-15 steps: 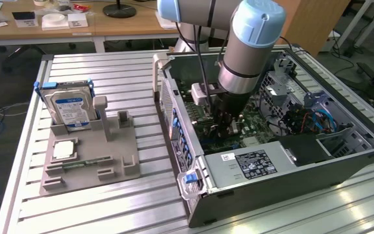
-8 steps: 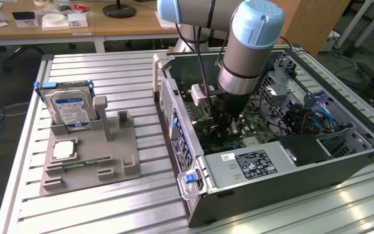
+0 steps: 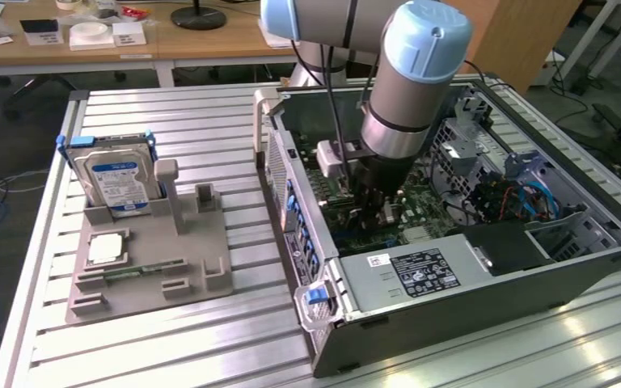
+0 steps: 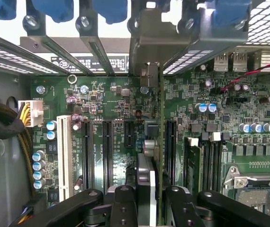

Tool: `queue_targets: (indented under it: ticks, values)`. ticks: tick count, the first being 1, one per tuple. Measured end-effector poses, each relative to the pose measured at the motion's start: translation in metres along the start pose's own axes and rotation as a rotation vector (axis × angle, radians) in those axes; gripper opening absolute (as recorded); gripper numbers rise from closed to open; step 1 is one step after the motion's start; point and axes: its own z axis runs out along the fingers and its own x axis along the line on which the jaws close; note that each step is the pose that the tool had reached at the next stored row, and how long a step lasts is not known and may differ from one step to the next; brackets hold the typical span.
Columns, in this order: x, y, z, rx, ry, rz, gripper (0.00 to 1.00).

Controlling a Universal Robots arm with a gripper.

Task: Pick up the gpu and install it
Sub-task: 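Insert the gpu into the slot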

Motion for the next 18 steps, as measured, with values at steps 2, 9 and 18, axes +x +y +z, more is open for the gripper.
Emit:
queue_targets:
  ticks: [2,9,18]
  values:
    - [0.0,0.0003,0.0033,0.0003,-0.0011,0.0,0.28]
    - [0.0001,0.0003,0.007,0.0005,-0.001,0.0,0.28]
    - [-0.0001,0.0003,0.0073,0.0007,0.0036,0.0,0.28]
